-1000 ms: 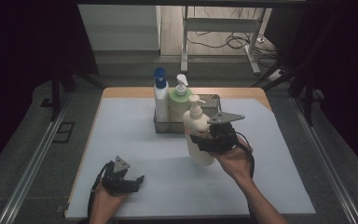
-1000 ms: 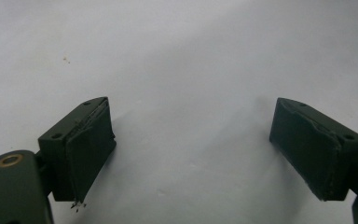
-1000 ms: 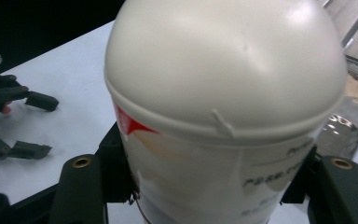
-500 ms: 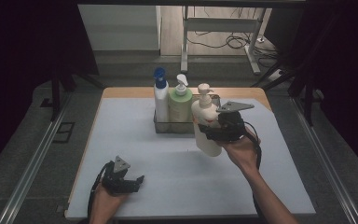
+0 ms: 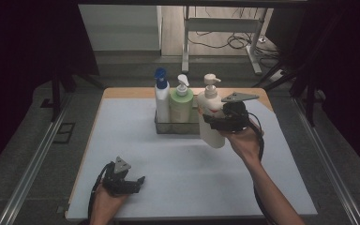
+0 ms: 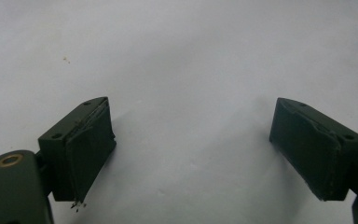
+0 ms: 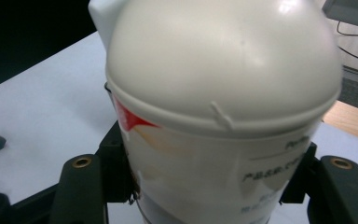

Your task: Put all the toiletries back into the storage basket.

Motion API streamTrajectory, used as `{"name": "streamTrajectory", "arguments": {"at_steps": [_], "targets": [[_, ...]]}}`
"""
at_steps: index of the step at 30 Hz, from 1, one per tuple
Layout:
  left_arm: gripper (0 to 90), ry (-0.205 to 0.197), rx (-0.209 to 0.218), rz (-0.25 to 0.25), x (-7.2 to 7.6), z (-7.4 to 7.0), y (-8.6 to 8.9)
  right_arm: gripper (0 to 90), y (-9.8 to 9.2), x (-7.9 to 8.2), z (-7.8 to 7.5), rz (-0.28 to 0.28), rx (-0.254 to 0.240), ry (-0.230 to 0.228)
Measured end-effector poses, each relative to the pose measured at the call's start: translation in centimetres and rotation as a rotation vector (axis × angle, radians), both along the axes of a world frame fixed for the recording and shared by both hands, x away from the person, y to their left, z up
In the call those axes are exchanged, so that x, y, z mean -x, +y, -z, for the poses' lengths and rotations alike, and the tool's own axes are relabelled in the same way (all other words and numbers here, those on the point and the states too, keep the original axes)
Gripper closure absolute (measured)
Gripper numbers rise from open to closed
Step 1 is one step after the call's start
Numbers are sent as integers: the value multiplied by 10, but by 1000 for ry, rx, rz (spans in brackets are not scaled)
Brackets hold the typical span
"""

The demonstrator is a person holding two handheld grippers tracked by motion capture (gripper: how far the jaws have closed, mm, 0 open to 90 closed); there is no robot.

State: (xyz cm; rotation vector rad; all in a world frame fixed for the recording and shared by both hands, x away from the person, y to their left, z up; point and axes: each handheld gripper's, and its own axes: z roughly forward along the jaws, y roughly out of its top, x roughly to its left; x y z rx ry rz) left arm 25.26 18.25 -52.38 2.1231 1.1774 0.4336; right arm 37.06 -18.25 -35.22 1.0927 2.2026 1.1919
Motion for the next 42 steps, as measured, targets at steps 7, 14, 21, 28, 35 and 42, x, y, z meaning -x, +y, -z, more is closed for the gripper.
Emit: {"name": "streamTrajectory", "arguments": {"at_steps": [7,14,21,28,35,42], "targets": [[132,1,-1,1,0,0,0,374,-2,-10,-5,20,-5,-7],[132,0,0,0,0,0,0,374,-2,-20,-8,38,-5,-9],[132,2,-3,3,0,0,0,375,-1,-30,-8,58,-8,-12],[132,3,-1,-1,0,0,0,375,2,-42,-9,75,-3,-17],[132,3,-2,2,0,0,0,375,2,-54,-6,97,2,-18],[132,4,-2,1,0,0,0,375,4,-65,-4,114,1,-23]]}}
